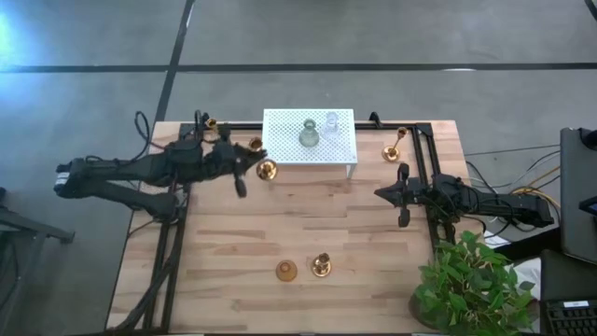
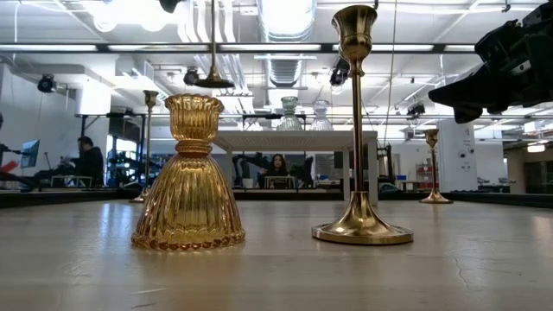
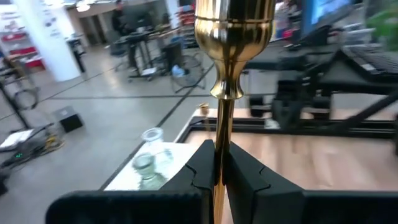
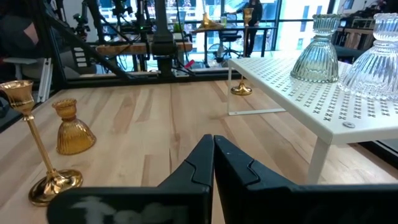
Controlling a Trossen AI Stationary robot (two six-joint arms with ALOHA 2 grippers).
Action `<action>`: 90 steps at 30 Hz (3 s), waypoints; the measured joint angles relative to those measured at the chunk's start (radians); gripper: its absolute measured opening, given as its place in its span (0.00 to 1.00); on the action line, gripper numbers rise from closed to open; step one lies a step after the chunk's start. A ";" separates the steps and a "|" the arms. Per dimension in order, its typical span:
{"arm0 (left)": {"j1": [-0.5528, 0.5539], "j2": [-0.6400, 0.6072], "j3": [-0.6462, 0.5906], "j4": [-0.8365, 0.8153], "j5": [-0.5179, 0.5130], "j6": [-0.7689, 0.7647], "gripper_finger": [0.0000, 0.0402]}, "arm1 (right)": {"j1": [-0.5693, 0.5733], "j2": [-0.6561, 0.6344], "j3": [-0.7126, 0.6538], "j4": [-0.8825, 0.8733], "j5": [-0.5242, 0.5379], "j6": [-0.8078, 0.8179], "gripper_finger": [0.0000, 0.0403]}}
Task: Pick & Place candle stick holders
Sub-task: Put the golden candle holder on the shelf
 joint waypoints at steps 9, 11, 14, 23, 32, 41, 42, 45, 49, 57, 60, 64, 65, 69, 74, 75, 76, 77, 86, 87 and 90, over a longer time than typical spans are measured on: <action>0.216 0.078 0.008 0.058 0.167 -0.057 0.05 | 0.000 0.000 0.000 0.000 0.000 0.000 0.02; 0.250 0.091 0.008 0.079 0.186 -0.060 0.05 | 0.000 0.000 0.000 0.000 0.000 0.001 0.02; 0.291 0.107 0.008 0.124 0.227 -0.063 0.05 | 0.000 0.000 0.000 0.000 0.000 0.000 0.02; 0.353 0.169 0.018 0.165 0.281 -0.079 0.05 | 0.000 0.000 0.000 0.000 0.000 0.000 0.02; 0.424 0.217 0.096 0.161 0.299 -0.060 0.05 | 0.000 0.000 0.000 0.000 0.000 0.000 0.02; 0.508 0.243 0.155 0.161 0.340 -0.047 0.05 | 0.000 0.000 0.000 0.000 0.000 0.000 0.02; 0.517 0.254 0.160 0.161 0.350 -0.046 0.05 | 0.000 0.000 0.000 0.000 0.000 0.000 0.02; 0.542 0.298 0.175 0.156 0.383 -0.045 0.05 | 0.000 0.000 0.000 0.000 0.000 0.000 0.02; 0.573 0.357 0.192 0.156 0.387 -0.018 0.05 | 0.000 0.000 0.000 0.000 0.000 0.000 0.02; 0.644 0.449 0.231 0.179 0.413 -0.013 0.05 | 0.000 0.000 0.000 0.000 0.000 0.000 0.02; 0.671 0.466 0.231 0.213 0.432 -0.049 0.05 | 0.000 0.000 0.000 0.000 0.000 0.001 0.02; 0.694 0.473 0.231 0.231 0.434 -0.065 0.05 | 0.000 0.000 0.000 0.000 0.000 0.001 0.02; 0.697 0.474 0.230 0.233 0.434 -0.071 0.05 | 0.000 0.000 0.000 0.000 0.000 0.001 0.02; 0.709 0.476 0.226 0.252 0.438 -0.077 0.05 | 0.000 0.000 0.000 0.000 0.000 0.001 0.02; 0.736 0.496 0.218 0.272 0.489 -0.122 0.05 | 0.000 0.000 0.000 0.000 0.000 0.001 0.02; 0.739 0.500 0.218 0.269 0.489 -0.123 0.05 | 0.000 0.000 0.000 0.000 0.000 0.000 0.02; 0.742 0.504 0.218 0.270 0.489 -0.122 0.05 | 0.000 0.000 0.000 0.000 0.000 0.000 0.02; 0.745 0.506 0.218 0.270 0.489 -0.119 0.05 | 0.000 0.000 0.000 0.000 0.000 0.000 0.02; 0.749 0.508 0.215 0.233 0.487 -0.076 0.05 | 0.000 0.000 0.000 0.000 0.000 0.000 0.02; 0.750 0.508 0.212 0.236 0.487 -0.075 0.05 | 0.000 0.000 0.000 0.000 0.000 0.001 0.02; 0.752 0.508 0.187 0.268 0.487 -0.074 0.05 | 0.000 0.000 0.000 0.000 0.000 0.000 0.02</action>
